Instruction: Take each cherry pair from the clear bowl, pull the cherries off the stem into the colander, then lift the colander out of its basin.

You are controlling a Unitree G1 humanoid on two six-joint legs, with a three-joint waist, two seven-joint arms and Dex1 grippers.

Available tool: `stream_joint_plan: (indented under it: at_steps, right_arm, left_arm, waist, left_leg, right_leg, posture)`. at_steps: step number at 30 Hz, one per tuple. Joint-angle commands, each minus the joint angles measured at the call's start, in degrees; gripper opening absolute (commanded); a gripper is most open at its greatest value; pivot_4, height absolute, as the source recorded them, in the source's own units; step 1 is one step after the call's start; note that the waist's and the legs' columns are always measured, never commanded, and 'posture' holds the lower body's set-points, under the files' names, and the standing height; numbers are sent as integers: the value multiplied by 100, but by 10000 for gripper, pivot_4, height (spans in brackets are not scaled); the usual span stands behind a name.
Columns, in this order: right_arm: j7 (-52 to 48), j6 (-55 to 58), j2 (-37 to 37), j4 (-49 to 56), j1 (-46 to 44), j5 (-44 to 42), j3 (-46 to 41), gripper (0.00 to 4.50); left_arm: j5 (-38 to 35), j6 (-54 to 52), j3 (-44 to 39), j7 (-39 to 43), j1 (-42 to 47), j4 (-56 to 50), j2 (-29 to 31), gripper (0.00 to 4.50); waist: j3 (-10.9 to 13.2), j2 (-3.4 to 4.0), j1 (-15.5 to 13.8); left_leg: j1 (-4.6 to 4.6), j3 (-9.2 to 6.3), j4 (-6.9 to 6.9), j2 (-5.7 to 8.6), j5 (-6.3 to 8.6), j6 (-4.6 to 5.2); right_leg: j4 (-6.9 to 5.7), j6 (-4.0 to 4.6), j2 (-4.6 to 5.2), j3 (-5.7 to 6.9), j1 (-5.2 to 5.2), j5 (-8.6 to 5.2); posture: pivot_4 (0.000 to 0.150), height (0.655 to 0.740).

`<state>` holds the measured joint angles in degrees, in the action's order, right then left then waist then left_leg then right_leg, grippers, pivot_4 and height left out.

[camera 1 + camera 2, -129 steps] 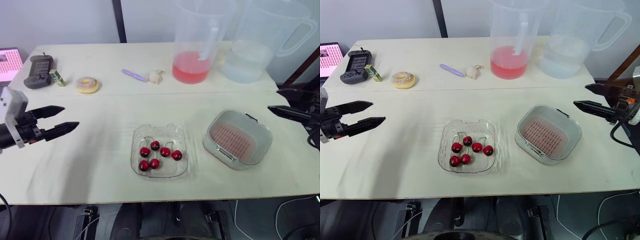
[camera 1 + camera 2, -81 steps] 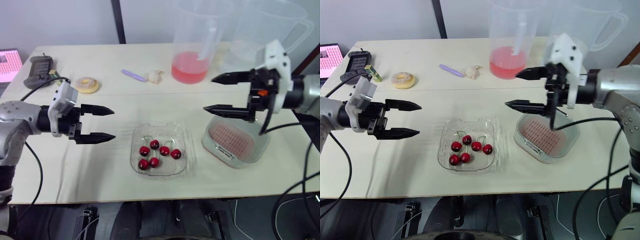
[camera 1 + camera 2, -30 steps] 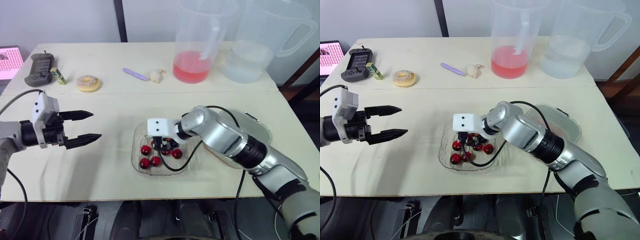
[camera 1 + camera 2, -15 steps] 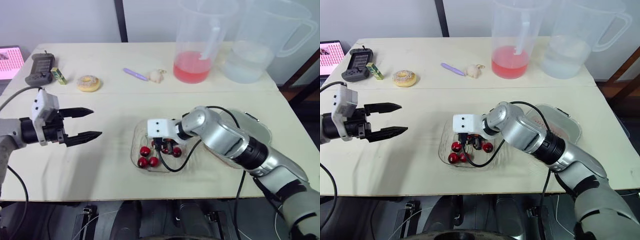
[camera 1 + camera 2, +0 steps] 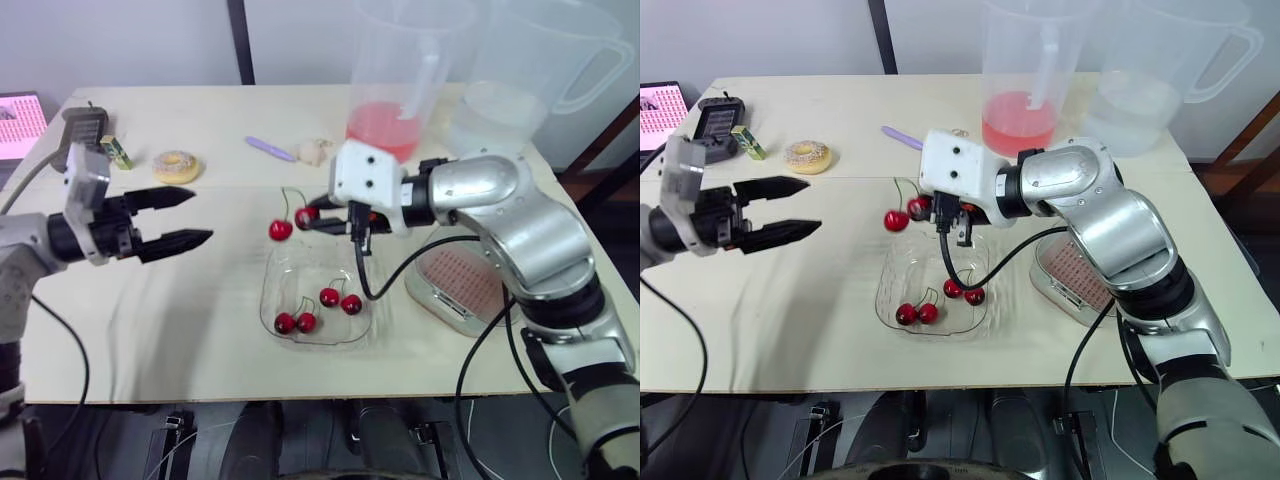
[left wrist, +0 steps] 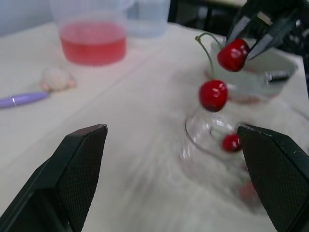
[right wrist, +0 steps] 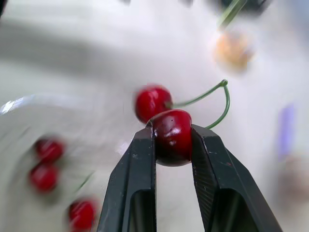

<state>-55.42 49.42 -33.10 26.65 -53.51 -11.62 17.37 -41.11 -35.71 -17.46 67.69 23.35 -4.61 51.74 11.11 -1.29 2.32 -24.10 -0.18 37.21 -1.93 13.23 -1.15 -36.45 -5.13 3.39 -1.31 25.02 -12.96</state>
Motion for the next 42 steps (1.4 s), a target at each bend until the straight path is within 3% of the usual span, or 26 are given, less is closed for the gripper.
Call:
stream_joint_plan:
  at_steps: [1, 8, 16, 25, 27, 29, 34, 35, 42]
  right_arm:
    - [564, -563, 133, 314, 175, 270, -124, 6913]
    - [1381, -1299, 380, 508, 611, 797, -37, 6913]
    - [1442, -2048, 226, 465, 676, 1304, 154, 6913]
    - [1403, -2547, 282, 380, 701, 1503, 154, 6913]
    - [1399, -2571, 298, 374, 711, 1518, 149, 6568]
    - [1398, -2580, 314, 375, 723, 1528, 141, 6568]
    - [1406, -2560, 347, 390, 762, 1525, 132, 6568]
    - [1403, -2554, 348, 395, 762, 1525, 129, 6568]
    - [1316, -2257, 349, 407, 795, 1374, 83, 6568]
  left_arm:
    - [-421, -345, -31, -275, 443, -57, -229, 45000]
    - [-933, -916, 66, -844, 1169, -92, -842, 45000]
    - [-1685, -1502, -99, -1505, 1836, 89, -1559, 45000]
    - [-1664, -1453, 178, -1724, 1942, -30, -1938, 45000]
    - [-1748, -1480, 130, -1819, 1948, -18, -2008, 39692]
    - [-1791, -1479, 103, -1858, 1956, -10, -2044, 31262]
    - [-1907, -1441, 80, -1995, 1961, -32, -2164, 4307]
    - [-1932, -1445, 66, -2015, 1963, -37, -2178, 754]
    - [-2046, -1442, 65, -2056, 1991, 6, -2172, 754]
  waist:
    - [0, 0, -3]
    - [-1, -2, -14]
    - [-1, -2, -10]
    - [-1, -2, -9]
    - [-1, -2, -13]
    - [-1, -2, -13]
    - [-1, -2, -13]
    - [-1, -2, -12]
    - [-1, -2, -13]
  left_leg:
    - [0, 0, 1, 0, 0, 0]
    - [1, -5, 6, 2, -1, 0]
    - [6, -8, 6, 3, -1, 0]
    - [15, -10, 4, 3, -2, -1]
    - [19, -10, 4, 3, -2, -1]
    - [19, -10, 4, 3, -2, -1]
    - [22, -10, 4, 3, -2, -1]
    - [22, -10, 4, 3, -2, -1]
    - [25, -10, 3, 3, -2, -1]
  right_leg:
    - [0, 0, 1, 0, -2, 0]
    - [1, -5, 0, 0, -8, 3]
    - [1, -6, -2, 0, -14, 4]
    - [1, -7, -4, -1, -22, 4]
    - [3, -7, -3, -1, -26, 4]
    - [4, -7, -3, -1, -27, 4]
    - [4, -7, -3, -1, -29, 4]
    - [4, -7, -3, -1, -29, 4]
    - [4, -6, -3, -1, -31, 4]
  posture:
    - [1500, 7383]
    - [1500, 7383]
    - [1500, 7383]
    - [1500, 7383]
    - [1500, 7383]
    - [1500, 7383]
    - [1500, 7383]
    - [1500, 7383]
    - [1500, 7383]
